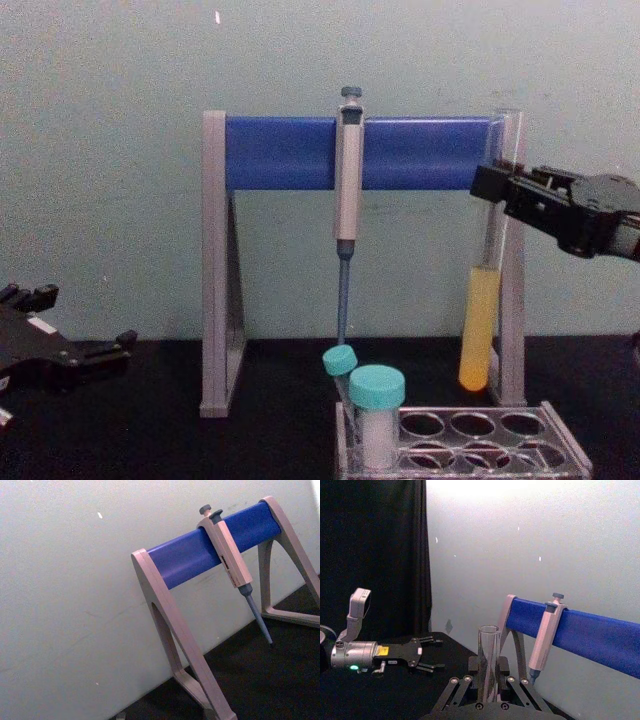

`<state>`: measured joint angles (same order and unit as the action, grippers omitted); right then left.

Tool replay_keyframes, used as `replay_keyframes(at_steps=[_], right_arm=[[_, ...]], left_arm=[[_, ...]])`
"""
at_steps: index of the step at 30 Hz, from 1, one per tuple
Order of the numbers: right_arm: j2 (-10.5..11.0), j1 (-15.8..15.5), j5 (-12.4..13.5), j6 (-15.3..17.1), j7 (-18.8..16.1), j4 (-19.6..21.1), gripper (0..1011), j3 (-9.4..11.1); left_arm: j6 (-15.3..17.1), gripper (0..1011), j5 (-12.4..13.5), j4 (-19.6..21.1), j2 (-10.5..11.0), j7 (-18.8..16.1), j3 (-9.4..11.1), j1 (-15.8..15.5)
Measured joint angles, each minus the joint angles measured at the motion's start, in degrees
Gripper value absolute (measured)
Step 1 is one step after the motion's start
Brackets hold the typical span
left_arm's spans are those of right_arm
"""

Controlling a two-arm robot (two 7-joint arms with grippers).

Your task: Pick up the test tube from the test tube rack, shake it, then place it back into the test tube rack.

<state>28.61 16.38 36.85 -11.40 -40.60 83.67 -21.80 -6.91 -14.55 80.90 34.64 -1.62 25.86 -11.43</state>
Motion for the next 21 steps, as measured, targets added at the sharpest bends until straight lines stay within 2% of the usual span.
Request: replay_keyframes(at_steps=[21], right_arm=[[-0.6,1.1,-0.1,0.0,-0.6,-4.6,232,-1.2]], left_arm=[[0.0,1001,0.0,0.0,0.0,0.0,0.0,0.0]])
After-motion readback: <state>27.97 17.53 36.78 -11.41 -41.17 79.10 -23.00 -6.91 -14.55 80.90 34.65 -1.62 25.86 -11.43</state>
